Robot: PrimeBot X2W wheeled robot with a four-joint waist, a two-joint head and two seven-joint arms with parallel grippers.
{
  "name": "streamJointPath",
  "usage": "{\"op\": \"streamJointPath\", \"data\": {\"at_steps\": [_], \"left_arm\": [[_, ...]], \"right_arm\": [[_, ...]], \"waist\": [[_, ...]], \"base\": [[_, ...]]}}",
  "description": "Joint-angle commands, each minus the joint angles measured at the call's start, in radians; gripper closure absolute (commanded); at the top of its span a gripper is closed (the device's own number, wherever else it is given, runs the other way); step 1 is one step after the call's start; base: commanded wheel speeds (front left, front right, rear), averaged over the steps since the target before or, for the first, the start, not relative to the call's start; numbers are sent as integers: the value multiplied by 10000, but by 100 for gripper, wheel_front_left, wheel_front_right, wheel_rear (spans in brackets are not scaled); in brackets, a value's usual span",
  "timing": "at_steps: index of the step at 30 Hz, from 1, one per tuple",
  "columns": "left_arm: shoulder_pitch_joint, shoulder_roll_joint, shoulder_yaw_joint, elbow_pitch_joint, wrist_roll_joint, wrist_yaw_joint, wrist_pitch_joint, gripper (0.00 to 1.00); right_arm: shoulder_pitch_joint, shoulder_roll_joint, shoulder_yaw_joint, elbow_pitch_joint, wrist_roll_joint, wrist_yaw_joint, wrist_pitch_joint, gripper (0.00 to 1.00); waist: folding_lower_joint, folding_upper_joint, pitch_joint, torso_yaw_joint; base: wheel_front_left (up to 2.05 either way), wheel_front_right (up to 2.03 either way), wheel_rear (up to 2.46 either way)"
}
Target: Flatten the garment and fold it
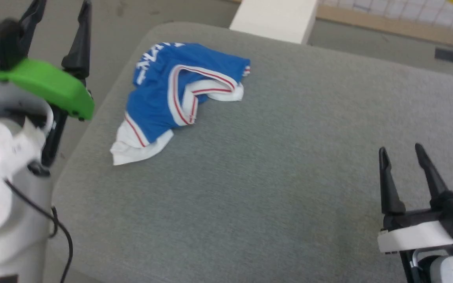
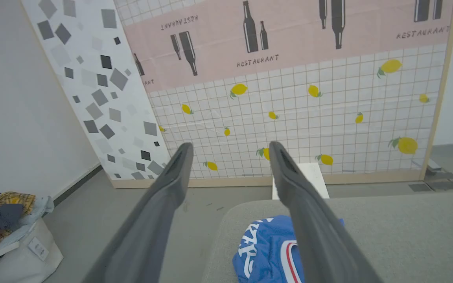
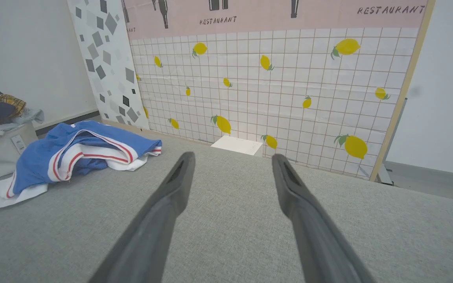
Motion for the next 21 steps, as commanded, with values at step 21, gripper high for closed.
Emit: {"op": "streamJointPath", "data": {"at_steps": [21], "left_arm": [[-1269,849,-51,4376,-1940,327,1976,0]], "right_arm": [[-458,-1176,-189,-2465,193,-17,1039,0]], "waist": [[0,87,3077,-2359]], "base": [[0,0,0]]}}
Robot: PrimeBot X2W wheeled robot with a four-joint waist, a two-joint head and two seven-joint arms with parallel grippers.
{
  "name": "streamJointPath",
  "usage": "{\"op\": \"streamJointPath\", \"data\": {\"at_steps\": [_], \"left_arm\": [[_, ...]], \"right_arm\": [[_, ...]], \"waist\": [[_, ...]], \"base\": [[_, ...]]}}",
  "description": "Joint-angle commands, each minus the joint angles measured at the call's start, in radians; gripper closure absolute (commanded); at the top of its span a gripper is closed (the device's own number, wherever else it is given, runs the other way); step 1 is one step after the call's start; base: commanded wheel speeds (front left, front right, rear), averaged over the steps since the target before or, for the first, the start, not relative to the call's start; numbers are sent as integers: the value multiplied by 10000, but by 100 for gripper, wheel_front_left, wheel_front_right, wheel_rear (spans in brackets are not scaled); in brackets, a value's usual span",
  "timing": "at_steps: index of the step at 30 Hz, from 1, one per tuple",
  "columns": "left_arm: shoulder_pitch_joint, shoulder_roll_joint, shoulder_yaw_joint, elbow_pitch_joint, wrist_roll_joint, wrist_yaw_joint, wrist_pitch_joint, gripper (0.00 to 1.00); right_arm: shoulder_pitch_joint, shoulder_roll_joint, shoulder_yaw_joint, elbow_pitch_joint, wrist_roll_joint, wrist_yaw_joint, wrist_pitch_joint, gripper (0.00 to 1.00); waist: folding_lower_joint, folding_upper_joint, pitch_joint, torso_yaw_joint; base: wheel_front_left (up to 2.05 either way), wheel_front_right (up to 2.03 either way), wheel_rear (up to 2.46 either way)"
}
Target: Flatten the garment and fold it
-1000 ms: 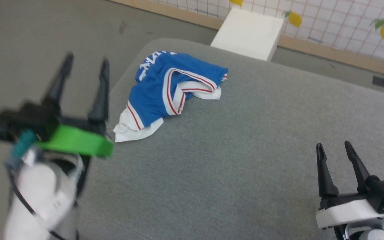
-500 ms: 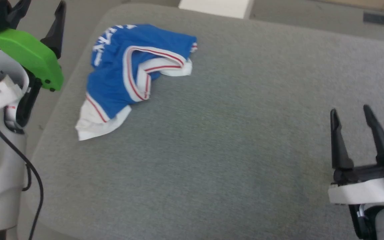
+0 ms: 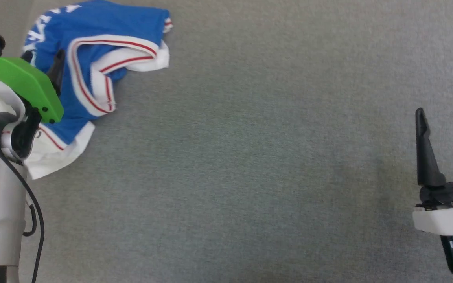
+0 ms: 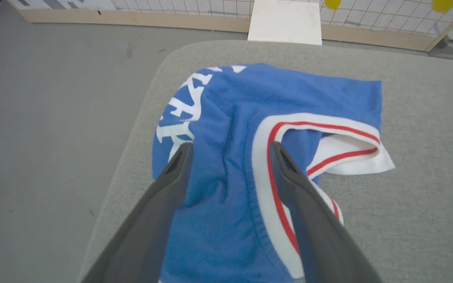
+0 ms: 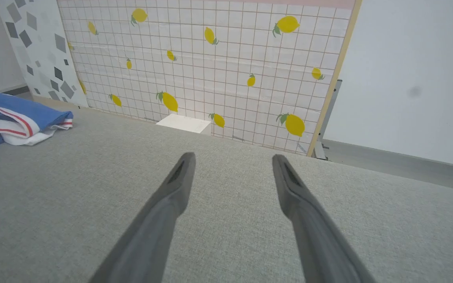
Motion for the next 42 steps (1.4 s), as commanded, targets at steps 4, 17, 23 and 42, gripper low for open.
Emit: {"op": "streamJointPath", "data": {"at_steps": [4,17,23,42], "left_arm": [[-569,44,-244,1159,279,323,374,100],[-1244,340,-543,2067,439,13,-339,100],[-1836,493,-741,1291,211,-280,-860,100],[-3337,-708,-1849,-2344,-521,-220,-105,100]], "right_arm": [[-39,-202,17,-390,183,-15,167,0],[-224,-55,219,-79,343,-15,21,0],[-257,396,475,660,393,-15,-409,0],[366,1136,440,2104,778,-15,-1110,0]], "waist": [[-2,87,837,-519],[-2,87,454,-577],[-2,87,-716,-593],[-2,87,-3535,-1153]], "base": [[0,0,0],[0,0,0],[0,0,0],[0,0,0]]}}
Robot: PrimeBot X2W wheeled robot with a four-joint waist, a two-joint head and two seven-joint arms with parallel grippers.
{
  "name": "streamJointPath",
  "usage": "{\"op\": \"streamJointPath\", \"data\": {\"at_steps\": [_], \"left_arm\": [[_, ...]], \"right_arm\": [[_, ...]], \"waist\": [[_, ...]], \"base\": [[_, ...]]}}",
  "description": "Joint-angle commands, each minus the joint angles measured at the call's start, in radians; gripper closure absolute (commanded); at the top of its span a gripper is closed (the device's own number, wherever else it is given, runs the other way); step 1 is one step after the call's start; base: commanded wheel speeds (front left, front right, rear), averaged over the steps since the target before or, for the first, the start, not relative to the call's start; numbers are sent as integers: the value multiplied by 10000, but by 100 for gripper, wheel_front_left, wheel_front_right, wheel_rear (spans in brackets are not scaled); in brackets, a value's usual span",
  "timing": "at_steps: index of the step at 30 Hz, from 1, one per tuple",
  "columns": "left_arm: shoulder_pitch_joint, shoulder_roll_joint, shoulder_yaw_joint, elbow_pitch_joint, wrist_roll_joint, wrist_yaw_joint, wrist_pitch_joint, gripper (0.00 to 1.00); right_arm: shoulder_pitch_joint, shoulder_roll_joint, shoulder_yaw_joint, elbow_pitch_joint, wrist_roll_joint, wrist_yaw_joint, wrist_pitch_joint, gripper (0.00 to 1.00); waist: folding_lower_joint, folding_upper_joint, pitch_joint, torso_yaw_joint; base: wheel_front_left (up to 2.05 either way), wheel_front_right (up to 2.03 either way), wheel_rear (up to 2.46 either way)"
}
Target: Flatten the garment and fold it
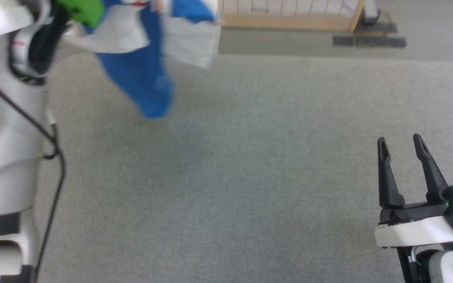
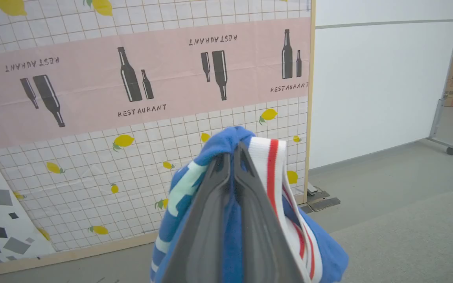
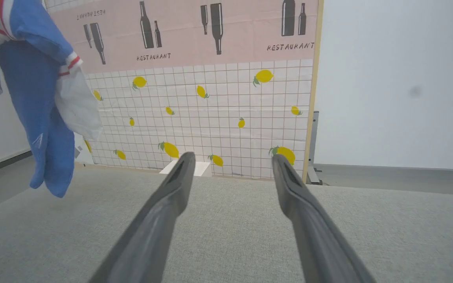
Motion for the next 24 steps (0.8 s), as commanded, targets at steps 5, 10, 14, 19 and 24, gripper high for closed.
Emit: {"op": "streamJointPath", "data": {"at_steps": [5,10,14,19,24], "left_arm": [[-356,-827,-485,-705,-313,97,323,100],[-169,-1443,-1261,-1206,-310,95,589,100],[259,-2014,-1795,-1379,-367,158,536,100],[943,-2531,-2331,-1194,-339,238,56,100],[2132,-2842,-3034,-518,-334,234,-780,100]], "right_arm": [[186,19,-220,213,343,-15,-158,0],[134,20,-545,190,469,-15,-199,0],[88,21,-766,97,495,-15,-212,0],[2,21,-891,28,574,-15,-218,0],[-62,21,-905,-41,660,-15,-220,0]], "waist": [[0,87,-772,-656],[0,87,-774,-1002],[0,87,-658,-1268],[0,87,-435,-1600],[0,87,-180,-1834]], "base": [[0,0,0],[0,0,0],[0,0,0],[0,0,0],[0,0,0]]}}
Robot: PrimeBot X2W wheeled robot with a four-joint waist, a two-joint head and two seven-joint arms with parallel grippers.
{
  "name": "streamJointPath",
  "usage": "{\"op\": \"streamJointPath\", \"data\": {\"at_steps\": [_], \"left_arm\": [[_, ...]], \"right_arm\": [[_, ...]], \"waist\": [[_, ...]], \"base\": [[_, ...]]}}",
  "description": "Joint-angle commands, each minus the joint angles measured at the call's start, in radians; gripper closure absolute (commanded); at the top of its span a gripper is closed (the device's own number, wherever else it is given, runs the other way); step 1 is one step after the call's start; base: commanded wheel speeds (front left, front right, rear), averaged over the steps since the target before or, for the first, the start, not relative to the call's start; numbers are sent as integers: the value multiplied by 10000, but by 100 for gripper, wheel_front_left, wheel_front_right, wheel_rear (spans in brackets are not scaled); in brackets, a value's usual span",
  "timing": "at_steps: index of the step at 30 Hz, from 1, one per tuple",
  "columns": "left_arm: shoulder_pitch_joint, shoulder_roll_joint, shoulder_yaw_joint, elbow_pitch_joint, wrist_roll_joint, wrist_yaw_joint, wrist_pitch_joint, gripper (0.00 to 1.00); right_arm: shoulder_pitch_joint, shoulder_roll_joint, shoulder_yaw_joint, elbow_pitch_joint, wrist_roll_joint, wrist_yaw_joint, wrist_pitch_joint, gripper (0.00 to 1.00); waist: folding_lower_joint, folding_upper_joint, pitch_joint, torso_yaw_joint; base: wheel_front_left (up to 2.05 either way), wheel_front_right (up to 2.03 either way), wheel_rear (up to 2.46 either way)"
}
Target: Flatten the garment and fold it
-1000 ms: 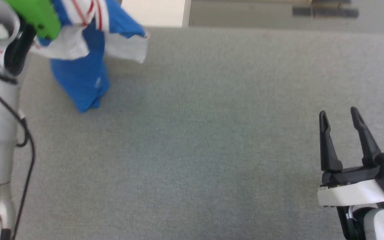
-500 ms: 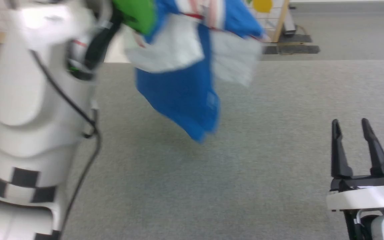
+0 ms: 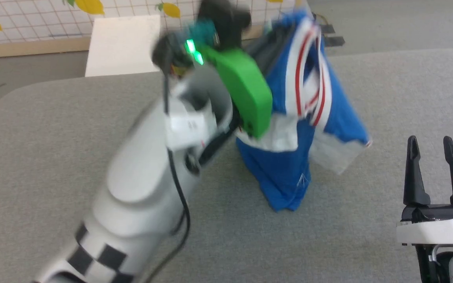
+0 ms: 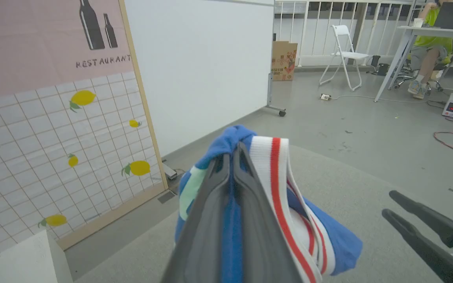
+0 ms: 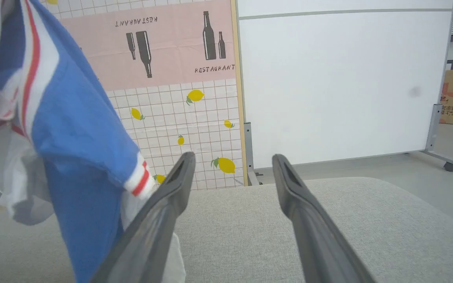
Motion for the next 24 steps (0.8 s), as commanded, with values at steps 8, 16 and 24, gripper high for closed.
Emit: {"op": "streamJointPath", "data": {"at_steps": [8,16,24], "left_arm": [[2189,-333,-1335,2786,-270,220,-751,100],[2464,-400,-1831,4549,-978,645,-1288,100],[2138,-404,-1936,3659,-1632,781,-2760,0]], "right_arm": [[-330,16,31,-61,125,-15,-58,0],[-621,16,190,83,161,-15,-58,0],[-411,16,88,203,138,-15,-58,0]], "waist": [[1,87,606,-209],[1,87,834,-146],[1,87,375,212]], "base": [[0,0,0],[0,0,0],[0,0,0]]}}
